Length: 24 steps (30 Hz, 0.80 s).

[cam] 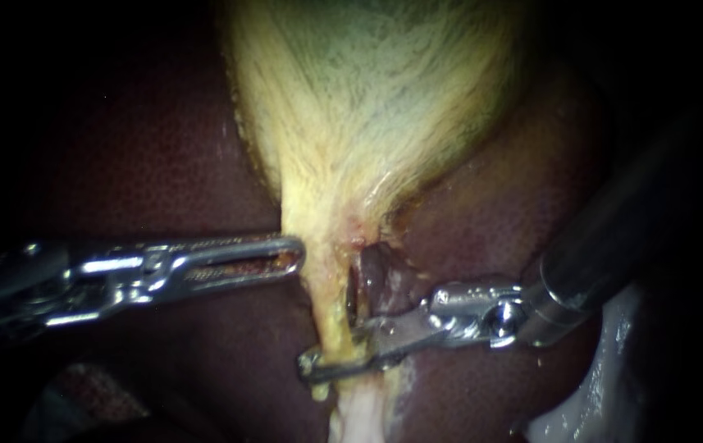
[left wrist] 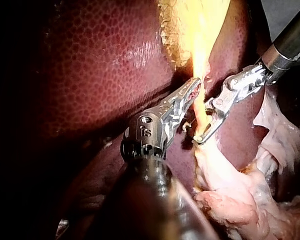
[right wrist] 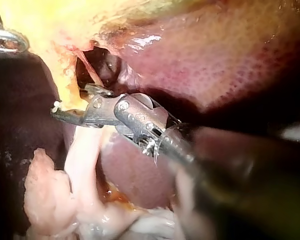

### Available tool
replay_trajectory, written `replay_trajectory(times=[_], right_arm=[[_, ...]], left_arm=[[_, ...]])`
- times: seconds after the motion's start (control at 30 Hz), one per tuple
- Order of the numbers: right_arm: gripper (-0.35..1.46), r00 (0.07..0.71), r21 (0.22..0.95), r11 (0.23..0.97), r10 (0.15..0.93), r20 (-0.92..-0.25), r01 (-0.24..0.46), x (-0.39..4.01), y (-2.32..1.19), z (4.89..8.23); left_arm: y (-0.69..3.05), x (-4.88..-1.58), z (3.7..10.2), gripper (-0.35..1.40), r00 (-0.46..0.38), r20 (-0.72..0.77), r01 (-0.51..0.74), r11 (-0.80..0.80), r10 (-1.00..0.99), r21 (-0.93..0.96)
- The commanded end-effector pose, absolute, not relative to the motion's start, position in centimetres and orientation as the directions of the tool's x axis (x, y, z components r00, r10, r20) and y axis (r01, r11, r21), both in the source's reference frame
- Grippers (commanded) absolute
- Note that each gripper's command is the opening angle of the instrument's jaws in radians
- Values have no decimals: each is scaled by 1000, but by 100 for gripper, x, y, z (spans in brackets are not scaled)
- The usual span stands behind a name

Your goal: Going back second clip left tube

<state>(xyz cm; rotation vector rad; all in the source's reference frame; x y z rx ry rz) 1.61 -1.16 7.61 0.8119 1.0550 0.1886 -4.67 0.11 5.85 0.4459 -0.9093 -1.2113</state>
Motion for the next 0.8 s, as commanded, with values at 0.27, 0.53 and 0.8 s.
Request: replay_trajectory(times=[0.27,0.53,0.8], right_arm=[[58,463,569,784,419,-781,248,159,-110,758],[60,445,521,817,382,-810,247,163,-112,758],[60,429,462,837,317,-846,292,176,-124,760]], left_arm=[[11,-466,584,-35,73,358,602,327,-931,728],[11,-466,584,-35,72,358,603,327,-931,728],[11,-467,584,-35,72,358,603,326,-931,728]])
